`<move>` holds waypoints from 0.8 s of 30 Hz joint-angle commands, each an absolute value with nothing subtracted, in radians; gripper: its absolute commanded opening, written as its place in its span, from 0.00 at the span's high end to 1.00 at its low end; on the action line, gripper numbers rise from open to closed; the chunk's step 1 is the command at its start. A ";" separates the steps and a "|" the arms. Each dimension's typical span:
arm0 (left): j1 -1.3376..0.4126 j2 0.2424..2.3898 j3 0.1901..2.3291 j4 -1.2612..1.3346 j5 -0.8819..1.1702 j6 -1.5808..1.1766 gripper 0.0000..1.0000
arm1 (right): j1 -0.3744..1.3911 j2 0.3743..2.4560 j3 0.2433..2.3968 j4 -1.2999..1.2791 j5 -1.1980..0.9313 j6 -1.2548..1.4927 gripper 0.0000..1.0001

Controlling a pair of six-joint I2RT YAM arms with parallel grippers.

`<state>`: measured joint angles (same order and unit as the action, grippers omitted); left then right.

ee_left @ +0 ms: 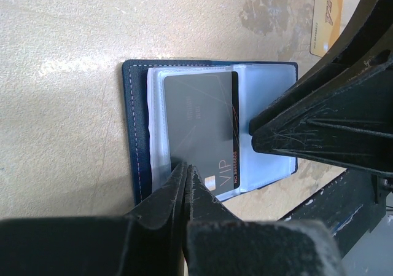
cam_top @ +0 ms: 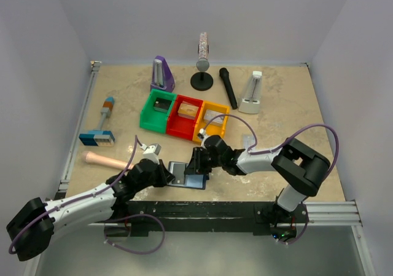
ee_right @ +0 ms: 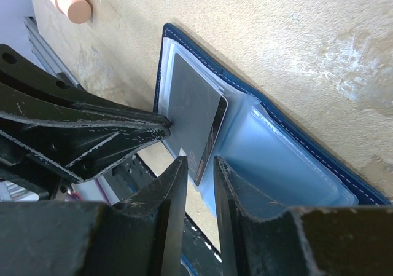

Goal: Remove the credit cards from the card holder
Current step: Remove the credit card from the card holder.

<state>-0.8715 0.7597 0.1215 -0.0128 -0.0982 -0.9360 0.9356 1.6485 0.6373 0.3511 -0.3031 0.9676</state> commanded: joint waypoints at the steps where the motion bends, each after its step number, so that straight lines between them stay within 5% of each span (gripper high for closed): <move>1: -0.868 0.756 0.109 0.002 -0.120 -0.950 1.00 | 0.931 1.655 0.663 0.353 -0.325 0.957 0.71; 24: -0.868 0.675 0.103 -0.052 -0.103 -0.957 0.99 | 0.931 1.692 0.696 0.290 -0.328 0.957 0.68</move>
<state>-0.8715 0.6731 0.1158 -0.0513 -0.0998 -0.9508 0.9356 1.6958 0.6754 0.3206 -0.3344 0.9623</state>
